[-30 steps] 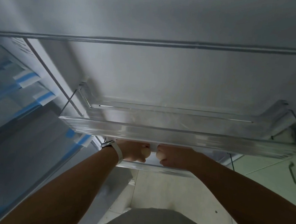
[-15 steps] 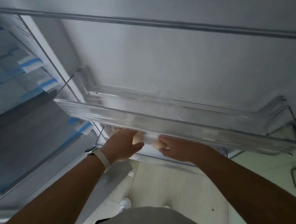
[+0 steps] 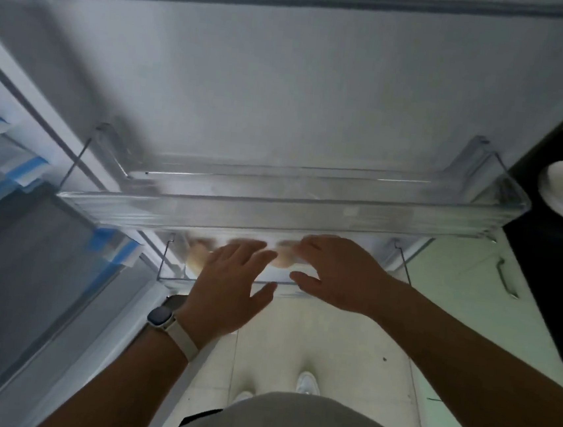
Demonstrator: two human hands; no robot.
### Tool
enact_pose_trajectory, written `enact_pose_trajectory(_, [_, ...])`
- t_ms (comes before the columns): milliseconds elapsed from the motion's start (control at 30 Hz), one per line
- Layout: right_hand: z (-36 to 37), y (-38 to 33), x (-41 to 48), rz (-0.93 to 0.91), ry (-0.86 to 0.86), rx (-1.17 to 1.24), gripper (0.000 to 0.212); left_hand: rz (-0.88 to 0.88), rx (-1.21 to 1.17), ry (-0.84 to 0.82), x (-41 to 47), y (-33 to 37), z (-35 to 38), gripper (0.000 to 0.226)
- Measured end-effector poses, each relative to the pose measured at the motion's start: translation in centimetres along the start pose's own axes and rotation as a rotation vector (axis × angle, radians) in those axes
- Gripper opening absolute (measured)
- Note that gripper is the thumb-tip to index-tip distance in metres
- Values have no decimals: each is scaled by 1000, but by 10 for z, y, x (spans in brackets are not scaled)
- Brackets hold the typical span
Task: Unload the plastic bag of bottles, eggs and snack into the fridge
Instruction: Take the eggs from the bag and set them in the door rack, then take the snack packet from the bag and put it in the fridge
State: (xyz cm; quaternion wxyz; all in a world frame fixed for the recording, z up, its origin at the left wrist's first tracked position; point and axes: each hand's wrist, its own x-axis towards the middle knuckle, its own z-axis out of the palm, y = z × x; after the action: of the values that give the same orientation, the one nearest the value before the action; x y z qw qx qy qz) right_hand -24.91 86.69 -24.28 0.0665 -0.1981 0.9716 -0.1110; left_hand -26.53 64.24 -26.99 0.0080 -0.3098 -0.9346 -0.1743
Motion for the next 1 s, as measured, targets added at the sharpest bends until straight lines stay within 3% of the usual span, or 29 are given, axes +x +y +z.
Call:
enact_pose_trajectory(200, [8,-37,-41,221,63,-77,52,144,-43,-13,-6,0,-2,50])
enact_pose_trajectory(467, [32,-81,-108,584,83,-115,54,469,-137,0,-12,7,4,50])
enact_pose_trajectory(700, [30,-119,-170,840,137,-166,55,700,-156,-69,-11,52,11,50])
enact_pose_trajectory(1000, [31,-162,-279,1121,236,-169,54,875,-182,-136,-53,149,20,50])
